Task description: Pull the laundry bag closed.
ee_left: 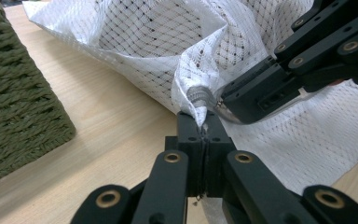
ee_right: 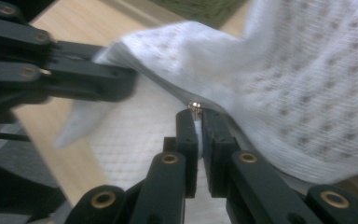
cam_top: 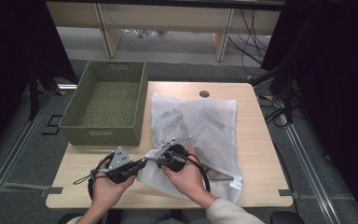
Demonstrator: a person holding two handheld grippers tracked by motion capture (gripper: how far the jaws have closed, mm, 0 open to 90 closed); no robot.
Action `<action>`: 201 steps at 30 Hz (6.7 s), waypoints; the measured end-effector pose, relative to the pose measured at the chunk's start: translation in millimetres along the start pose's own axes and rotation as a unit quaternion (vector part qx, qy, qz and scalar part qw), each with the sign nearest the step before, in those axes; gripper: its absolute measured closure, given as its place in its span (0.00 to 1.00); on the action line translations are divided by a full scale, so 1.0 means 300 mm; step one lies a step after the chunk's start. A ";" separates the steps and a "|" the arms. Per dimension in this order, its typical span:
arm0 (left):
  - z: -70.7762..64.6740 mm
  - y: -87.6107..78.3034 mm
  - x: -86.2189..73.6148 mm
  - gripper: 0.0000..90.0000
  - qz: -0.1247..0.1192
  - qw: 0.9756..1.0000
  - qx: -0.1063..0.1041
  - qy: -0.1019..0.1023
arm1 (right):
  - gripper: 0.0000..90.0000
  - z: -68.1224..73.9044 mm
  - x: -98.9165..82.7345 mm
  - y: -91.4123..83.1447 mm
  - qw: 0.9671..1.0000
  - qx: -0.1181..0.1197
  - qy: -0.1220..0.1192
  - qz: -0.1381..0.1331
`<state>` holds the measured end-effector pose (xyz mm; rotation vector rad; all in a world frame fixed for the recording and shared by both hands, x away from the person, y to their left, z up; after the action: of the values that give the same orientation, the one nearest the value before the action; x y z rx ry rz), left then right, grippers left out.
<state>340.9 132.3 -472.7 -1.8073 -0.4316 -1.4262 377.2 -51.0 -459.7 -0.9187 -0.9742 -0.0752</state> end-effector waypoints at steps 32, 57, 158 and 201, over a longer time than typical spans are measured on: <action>0.017 -0.008 -0.011 0.98 -0.003 1.000 0.015 -0.012 | 0.97 -0.065 -0.036 -0.031 0.999 -0.034 0.027 0.028; 0.022 -0.002 -0.022 0.98 -0.001 1.000 0.017 -0.019 | 0.97 -0.098 -0.054 -0.079 0.997 -0.034 0.046 0.046; 0.035 -0.005 -0.032 0.98 0.004 1.000 0.023 -0.021 | 0.97 -0.154 -0.094 -0.136 0.996 -0.054 0.059 0.050; 0.041 -0.010 -0.031 0.98 0.002 0.999 0.027 -0.022 | 0.97 -0.179 -0.116 -0.174 0.994 -0.063 0.063 0.057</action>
<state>344.2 145.1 -481.2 -1.7985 -0.4843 -1.3630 370.2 -133.2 -464.4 -1.0713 -0.8050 -0.0979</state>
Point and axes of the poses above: each handheld gripper's, and its own axes: y roughly forward along the jaws, x roughly out of its top, z roughly to its left, the point moved 2 cm from there along y, roughly forward along the jaws, and after that the axes turned 8 degrees about -z, right-handed, at the moved point
